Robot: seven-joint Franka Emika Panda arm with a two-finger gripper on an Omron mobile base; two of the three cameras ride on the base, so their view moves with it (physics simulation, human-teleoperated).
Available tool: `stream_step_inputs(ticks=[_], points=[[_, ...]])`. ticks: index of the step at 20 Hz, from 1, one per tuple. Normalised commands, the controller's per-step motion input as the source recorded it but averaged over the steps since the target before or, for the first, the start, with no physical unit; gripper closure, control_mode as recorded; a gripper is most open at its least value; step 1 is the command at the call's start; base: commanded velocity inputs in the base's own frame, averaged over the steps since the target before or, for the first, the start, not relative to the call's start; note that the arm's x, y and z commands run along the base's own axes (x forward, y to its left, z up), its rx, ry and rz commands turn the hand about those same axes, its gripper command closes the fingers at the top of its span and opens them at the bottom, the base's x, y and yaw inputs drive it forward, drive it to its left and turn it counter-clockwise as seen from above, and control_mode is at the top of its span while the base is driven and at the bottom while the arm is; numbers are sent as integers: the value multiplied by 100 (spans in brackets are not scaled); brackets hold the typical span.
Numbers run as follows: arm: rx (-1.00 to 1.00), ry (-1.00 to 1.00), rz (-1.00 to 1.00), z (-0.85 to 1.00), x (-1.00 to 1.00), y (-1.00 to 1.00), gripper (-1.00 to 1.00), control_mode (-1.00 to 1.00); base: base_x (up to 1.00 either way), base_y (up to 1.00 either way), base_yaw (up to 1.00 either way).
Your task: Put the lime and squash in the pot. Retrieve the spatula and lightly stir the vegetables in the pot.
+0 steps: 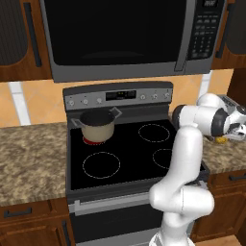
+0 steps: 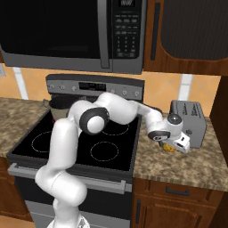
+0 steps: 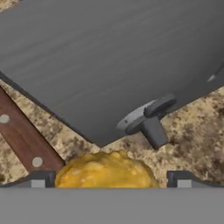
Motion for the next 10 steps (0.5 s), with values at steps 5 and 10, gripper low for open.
stream_step_inputs(ticks=[5,10], points=[[1,-1,0,-31,7,0,100,-100,0,0,0],[1,-3,-3,58,-46,45,100,-100,0,0,0]])
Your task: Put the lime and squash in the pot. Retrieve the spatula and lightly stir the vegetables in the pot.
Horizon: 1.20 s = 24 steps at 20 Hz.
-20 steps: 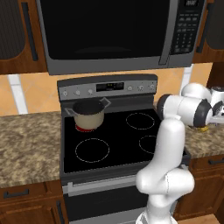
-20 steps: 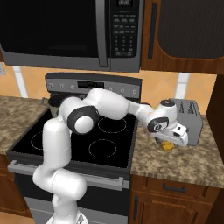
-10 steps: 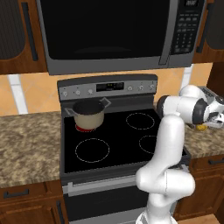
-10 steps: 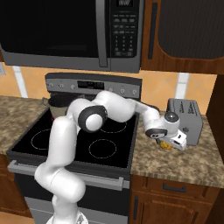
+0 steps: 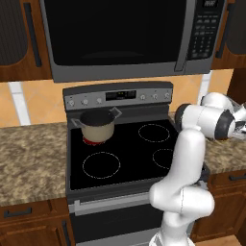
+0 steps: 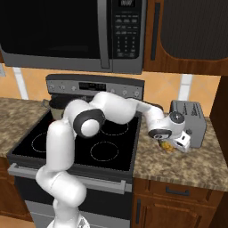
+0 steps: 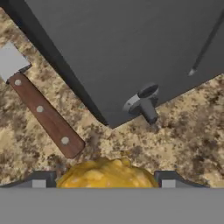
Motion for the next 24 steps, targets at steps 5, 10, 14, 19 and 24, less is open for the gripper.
stream_step_inputs(ticks=[5,10,14,19,24], points=[[0,-31,13,63,-72,99,100,-100,0,0,0],[1,-39,24,63,4,100,100,-100,0,0,0],[4,-33,20,66,26,100,100,-100,0,0,0],[2,-7,22,81,51,100,100,-100,0,0,0],[2,0,23,56,30,100,100,-100,0,0,0]])
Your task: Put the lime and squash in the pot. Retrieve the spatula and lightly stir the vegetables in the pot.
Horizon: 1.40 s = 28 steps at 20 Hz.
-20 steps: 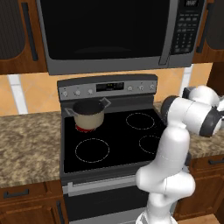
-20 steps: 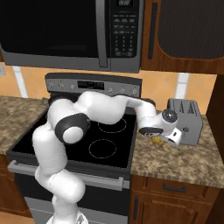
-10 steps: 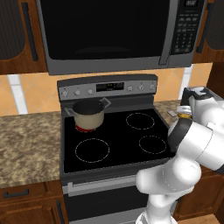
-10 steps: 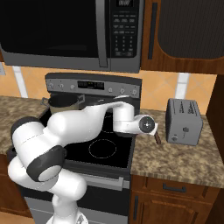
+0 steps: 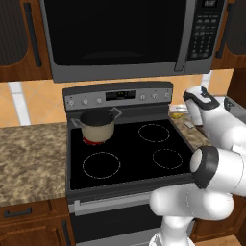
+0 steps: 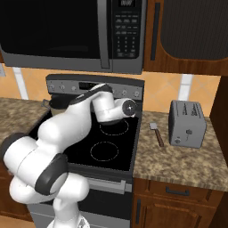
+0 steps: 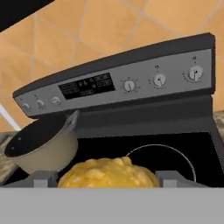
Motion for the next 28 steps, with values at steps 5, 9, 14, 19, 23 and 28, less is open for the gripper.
stream_step_inputs(ticks=[5,9,14,19,23,28], points=[[0,-7,17,13,1,100,100,-100,0,0,0],[0,-11,11,7,0,100,100,-100,0,0,0],[0,-7,2,8,0,100,100,-100,0,0,0],[-3,0,0,14,2,100,100,-100,0,0,0],[-1,13,-4,5,26,98,100,-100,0,0,0],[-1,12,-2,-1,55,22,100,-100,0,0,0]])
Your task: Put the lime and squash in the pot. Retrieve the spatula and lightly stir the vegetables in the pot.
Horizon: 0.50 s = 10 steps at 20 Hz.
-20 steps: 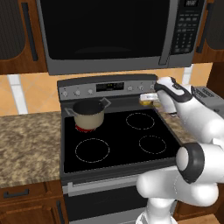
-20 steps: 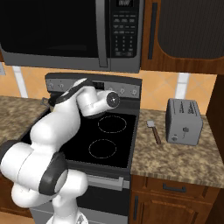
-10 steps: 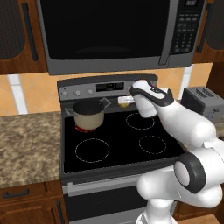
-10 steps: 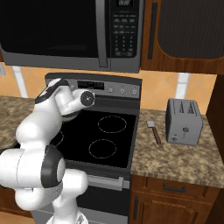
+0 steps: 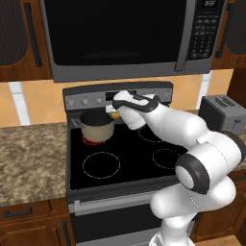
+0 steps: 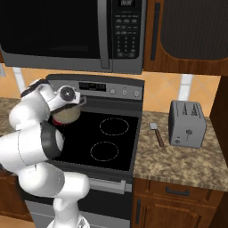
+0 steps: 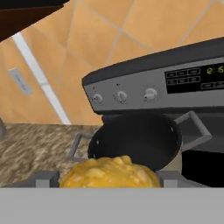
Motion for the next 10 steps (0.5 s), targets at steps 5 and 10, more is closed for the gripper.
stream_step_inputs(ticks=[5,10], points=[[-7,2,-1,-34,55,10,100,-100,0,0,0],[-8,0,-2,-51,39,21,100,-100,0,0,0]])
